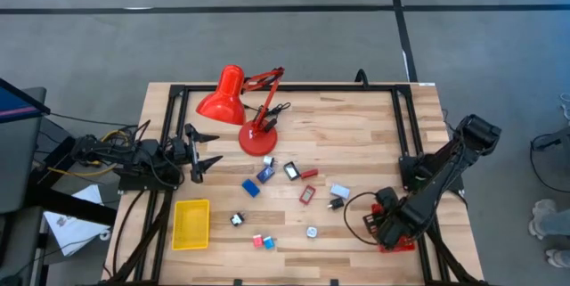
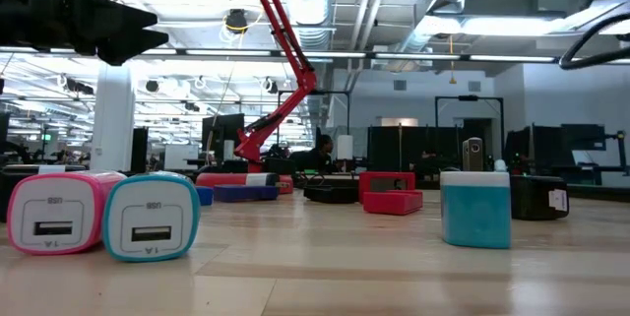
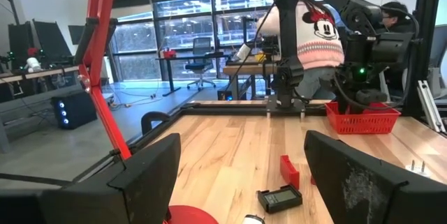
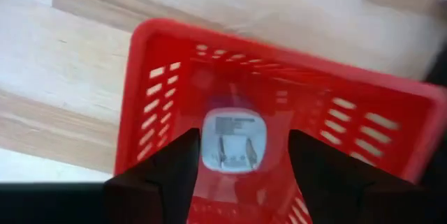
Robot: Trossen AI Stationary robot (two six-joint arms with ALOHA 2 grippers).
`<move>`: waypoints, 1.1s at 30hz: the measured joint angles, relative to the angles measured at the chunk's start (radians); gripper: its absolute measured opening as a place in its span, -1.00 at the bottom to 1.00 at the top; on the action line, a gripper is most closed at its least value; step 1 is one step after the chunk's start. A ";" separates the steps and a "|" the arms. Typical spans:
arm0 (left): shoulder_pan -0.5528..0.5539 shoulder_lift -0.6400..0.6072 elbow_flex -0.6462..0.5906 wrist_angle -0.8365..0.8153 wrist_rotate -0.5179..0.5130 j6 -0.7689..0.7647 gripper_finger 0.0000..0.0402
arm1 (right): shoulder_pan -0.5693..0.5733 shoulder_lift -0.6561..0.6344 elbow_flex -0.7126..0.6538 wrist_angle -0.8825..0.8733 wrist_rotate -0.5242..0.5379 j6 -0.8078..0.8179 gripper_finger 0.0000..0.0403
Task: Pick & Place Office items
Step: Put the purple charger adapter into the red bin, then put the blue digital timer into the yellow bin
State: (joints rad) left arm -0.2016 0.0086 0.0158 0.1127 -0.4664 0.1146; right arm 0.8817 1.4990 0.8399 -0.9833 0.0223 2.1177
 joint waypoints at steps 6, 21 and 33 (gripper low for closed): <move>0.000 0.000 0.000 0.000 0.000 0.000 0.50 | 0.015 -0.098 0.082 -0.135 0.018 0.003 0.06; 0.000 0.009 0.000 0.025 0.001 -0.173 0.50 | -0.353 -0.211 0.095 -0.007 0.574 -0.801 0.07; 0.000 0.129 0.000 0.026 0.001 -0.199 0.50 | -0.664 -0.309 -0.110 0.708 0.263 -1.686 0.06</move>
State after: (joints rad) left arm -0.2012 0.1380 0.0162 0.1383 -0.4656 -0.0849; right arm 0.2181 1.1904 0.7295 -0.2753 0.2849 0.4319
